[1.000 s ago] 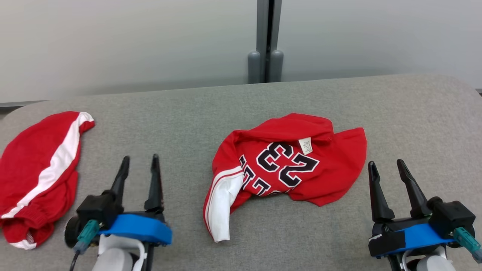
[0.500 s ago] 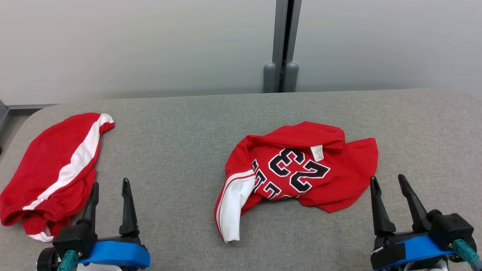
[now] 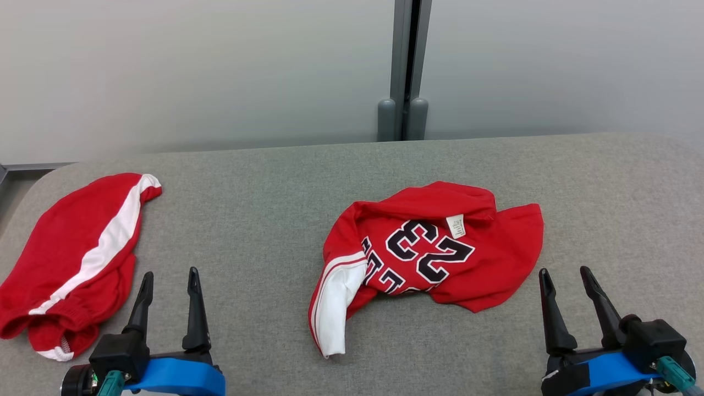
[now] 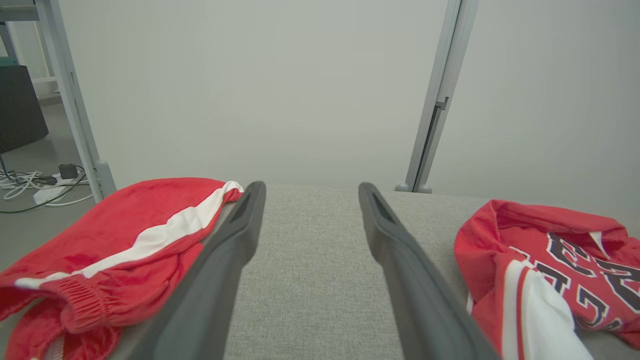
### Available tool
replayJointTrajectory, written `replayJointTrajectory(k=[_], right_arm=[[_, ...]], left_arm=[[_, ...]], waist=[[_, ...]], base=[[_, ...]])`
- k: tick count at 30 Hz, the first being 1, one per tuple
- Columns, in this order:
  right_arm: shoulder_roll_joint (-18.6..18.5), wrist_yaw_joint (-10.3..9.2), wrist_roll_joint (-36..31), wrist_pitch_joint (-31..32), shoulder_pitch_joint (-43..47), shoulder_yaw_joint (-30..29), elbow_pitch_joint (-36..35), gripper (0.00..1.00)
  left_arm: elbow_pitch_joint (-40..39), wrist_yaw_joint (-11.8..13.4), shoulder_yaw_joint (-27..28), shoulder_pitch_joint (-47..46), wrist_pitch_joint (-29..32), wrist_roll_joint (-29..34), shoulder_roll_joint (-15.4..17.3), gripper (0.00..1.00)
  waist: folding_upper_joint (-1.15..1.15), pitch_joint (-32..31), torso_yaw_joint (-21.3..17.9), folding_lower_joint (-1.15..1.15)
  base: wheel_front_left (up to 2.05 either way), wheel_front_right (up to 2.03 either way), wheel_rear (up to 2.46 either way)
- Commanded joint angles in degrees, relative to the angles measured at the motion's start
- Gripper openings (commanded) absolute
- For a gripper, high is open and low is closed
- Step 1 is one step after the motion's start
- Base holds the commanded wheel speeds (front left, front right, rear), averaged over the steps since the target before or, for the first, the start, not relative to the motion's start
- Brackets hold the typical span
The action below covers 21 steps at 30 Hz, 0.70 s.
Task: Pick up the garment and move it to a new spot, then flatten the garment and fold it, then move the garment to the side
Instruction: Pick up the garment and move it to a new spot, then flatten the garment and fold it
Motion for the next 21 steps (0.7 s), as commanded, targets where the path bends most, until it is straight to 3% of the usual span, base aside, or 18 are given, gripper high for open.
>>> replayJointTrajectory(k=[1, 11, 21], right_arm=[[-0.2, 0.03, -0.5, -0.2, 0.3, -0.1, 0.1, 1.00], [-0.2, 0.03, -0.3, -0.2, -0.1, -0.2, 0.0, 1.00], [-0.2, 0.03, 0.0, -0.2, -1.6, 1.0, -0.2, 1.00]], left_arm=[[0.1, -0.2, 0.1, 0.0, -0.3, 0.3, -0.1, 1.00], [0.5, -1.9, -1.1, -1.3, -0.3, 2.1, -0.8, 1.00], [7.7, -4.3, -15.9, -5.7, -0.3, 1.6, -1.3, 1.00]], waist=[[0.00, 0.0, 0.0, 0.00], [0.00, 0.1, 0.2, 0.00], [0.00, 2.5, -0.3, 0.00]], base=[[0.00, 0.00, 0.00], [0.00, 0.00, 0.00], [0.00, 0.00, 0.00]])
